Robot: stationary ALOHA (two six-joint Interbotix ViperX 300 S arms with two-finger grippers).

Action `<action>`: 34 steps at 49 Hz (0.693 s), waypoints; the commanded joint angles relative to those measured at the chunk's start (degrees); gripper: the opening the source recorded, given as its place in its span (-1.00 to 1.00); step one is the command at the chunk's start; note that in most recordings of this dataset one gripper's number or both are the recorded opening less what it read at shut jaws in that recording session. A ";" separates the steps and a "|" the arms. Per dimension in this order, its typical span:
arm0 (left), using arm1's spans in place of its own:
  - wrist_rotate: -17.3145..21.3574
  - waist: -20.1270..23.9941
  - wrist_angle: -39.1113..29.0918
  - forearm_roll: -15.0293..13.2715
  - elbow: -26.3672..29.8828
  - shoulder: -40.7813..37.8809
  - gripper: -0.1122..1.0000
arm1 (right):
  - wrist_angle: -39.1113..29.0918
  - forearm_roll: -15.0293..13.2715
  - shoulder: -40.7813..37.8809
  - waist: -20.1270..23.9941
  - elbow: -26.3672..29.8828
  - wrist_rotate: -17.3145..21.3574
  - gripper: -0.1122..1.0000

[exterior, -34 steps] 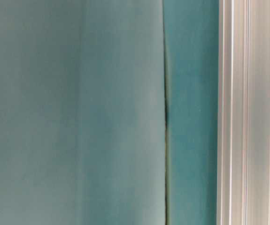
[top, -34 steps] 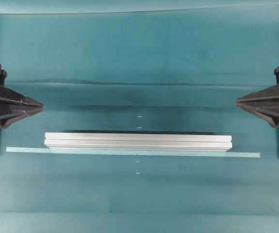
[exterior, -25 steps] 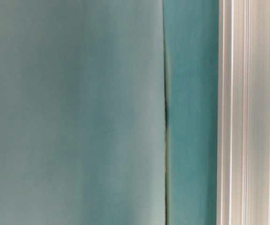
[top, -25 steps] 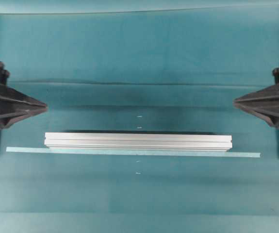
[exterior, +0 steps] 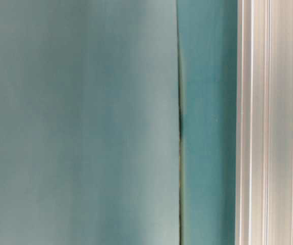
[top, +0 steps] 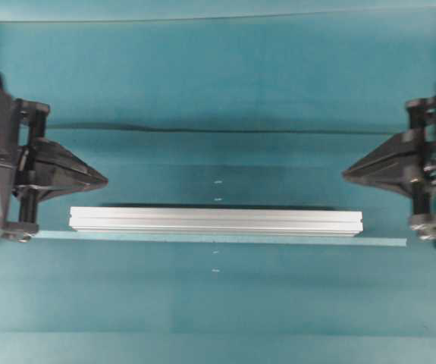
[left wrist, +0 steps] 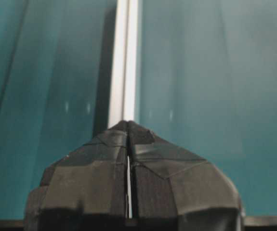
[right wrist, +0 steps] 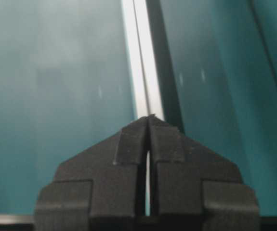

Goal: Lift the metal rail with both hands.
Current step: 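Move both grippers inward over the two ends of the silver rail, then lower both open grippers around the rail and close them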

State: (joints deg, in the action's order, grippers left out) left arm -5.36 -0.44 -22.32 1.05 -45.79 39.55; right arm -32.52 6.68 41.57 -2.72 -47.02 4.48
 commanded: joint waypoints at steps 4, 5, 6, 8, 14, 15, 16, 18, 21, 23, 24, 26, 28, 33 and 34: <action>0.09 -0.79 -9.32 0.18 6.33 -4.92 -0.87 | -7.65 0.26 -7.56 -0.09 5.27 0.00 -0.79; 0.09 -0.79 -10.46 0.18 6.77 -5.63 -0.87 | -8.44 0.26 -8.61 -0.09 5.80 0.00 -0.79; 0.00 -0.79 -11.60 0.18 7.21 -6.24 -0.87 | -9.23 0.18 -9.58 -0.09 6.42 -0.09 -0.79; 0.09 -0.79 -13.71 0.18 8.09 -7.65 -0.87 | -10.72 0.18 -11.69 -0.09 7.47 -0.18 -0.79; 0.18 -0.70 -18.63 0.26 10.99 -11.60 -0.87 | -14.33 -0.26 -17.84 -0.09 11.69 -0.35 -0.79; 0.18 -0.70 -19.60 0.44 11.60 -12.57 -0.87 | -14.77 -0.35 -18.90 -0.09 12.39 -0.35 -0.79; 0.26 -0.70 -20.21 0.44 12.13 -13.10 -0.87 | -15.29 -0.44 -19.86 -0.09 13.10 -0.35 -0.79; 0.35 -0.62 -21.01 0.53 12.83 -14.15 -0.87 | -16.61 -0.53 -22.41 -0.09 14.50 -0.53 -0.79; 0.70 -0.53 -21.62 0.53 13.71 -15.64 -0.87 | -18.46 -0.62 -25.14 -0.09 16.08 -0.70 -0.79; 0.88 -0.53 -21.62 0.53 14.15 -16.52 -0.87 | -19.69 -0.62 -26.89 -0.09 17.14 -0.88 -0.79; 0.97 -0.53 -21.62 0.44 14.33 -16.96 -0.87 | -20.30 -0.70 -27.69 -0.09 17.58 -1.05 -0.79; 1.14 -0.53 -21.53 0.53 14.50 -17.93 -0.87 | -21.36 -0.70 -29.18 -0.09 18.19 -1.32 -0.78; 1.14 -0.62 -21.45 0.53 14.59 -18.81 -0.87 | -22.32 -0.70 -30.59 -0.09 18.90 -1.49 -0.77; 1.14 -0.53 -21.27 0.53 14.59 -20.92 -0.87 | -23.91 -0.70 -33.13 -0.09 20.39 -2.11 -0.76; 1.14 -0.53 -21.18 0.53 14.59 -21.18 -0.87 | -24.17 -0.70 -33.49 -0.09 20.48 -2.11 -0.75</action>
State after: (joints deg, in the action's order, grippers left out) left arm -4.31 -1.05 -43.95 1.32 -32.52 19.07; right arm -55.99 6.06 9.49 -2.81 -27.95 2.46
